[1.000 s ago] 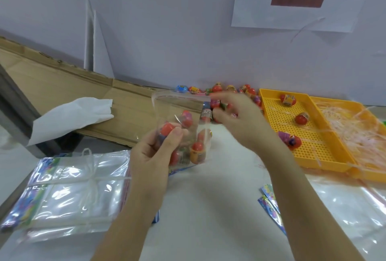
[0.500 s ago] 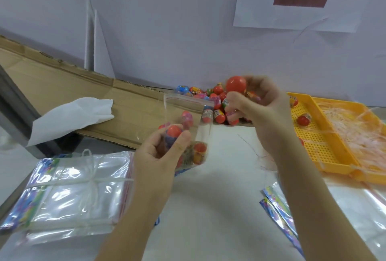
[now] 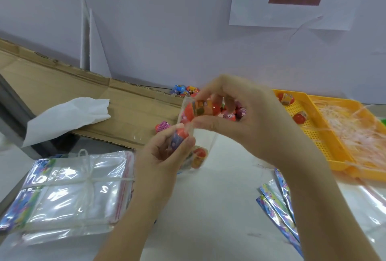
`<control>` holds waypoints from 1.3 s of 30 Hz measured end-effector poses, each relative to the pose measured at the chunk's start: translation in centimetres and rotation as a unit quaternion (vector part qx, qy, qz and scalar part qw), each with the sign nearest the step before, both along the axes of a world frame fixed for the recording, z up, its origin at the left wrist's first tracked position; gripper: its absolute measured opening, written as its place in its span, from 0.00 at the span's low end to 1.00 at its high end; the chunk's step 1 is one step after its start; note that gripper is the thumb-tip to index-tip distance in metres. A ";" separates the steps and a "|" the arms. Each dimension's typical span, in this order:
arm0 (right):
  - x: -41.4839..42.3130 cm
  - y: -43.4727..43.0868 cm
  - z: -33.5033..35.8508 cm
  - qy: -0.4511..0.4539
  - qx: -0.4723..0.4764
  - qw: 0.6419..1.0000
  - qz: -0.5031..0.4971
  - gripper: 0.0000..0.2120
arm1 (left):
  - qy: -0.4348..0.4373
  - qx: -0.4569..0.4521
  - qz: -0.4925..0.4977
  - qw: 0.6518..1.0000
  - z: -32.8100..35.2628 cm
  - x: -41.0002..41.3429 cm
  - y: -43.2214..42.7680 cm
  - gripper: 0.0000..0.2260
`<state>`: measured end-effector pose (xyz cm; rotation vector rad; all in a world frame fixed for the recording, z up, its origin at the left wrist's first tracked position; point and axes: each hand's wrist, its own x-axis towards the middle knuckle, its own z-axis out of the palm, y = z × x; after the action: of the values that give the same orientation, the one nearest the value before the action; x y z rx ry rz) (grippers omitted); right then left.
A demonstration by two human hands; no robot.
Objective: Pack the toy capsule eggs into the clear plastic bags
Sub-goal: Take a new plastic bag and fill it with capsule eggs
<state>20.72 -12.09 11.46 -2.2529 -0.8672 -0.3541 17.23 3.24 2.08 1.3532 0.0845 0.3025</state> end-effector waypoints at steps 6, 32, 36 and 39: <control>0.3 0.0 -0.5 -0.057 -0.149 0.985 -0.072 0.19 | 0.000 -0.040 -0.006 0.999 0.1 0.0 0.0 0.12; 0.2 1.2 -1.5 -0.073 -0.039 0.996 -0.044 0.13 | -0.020 -0.083 -0.075 0.994 0.4 -0.3 0.2 0.09; 0.3 1.4 -1.6 -0.101 -0.059 0.991 -0.072 0.15 | -0.033 -0.084 -0.075 0.993 0.3 -0.2 0.4 0.13; 0.2 1.5 -1.5 -0.084 -0.048 0.994 -0.048 0.13 | -0.051 -0.075 -0.079 0.993 0.2 -0.2 0.2 0.12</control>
<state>20.88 -10.63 9.94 -2.3861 -0.8791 -0.5631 17.04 3.49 2.25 1.1855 -0.0836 0.2253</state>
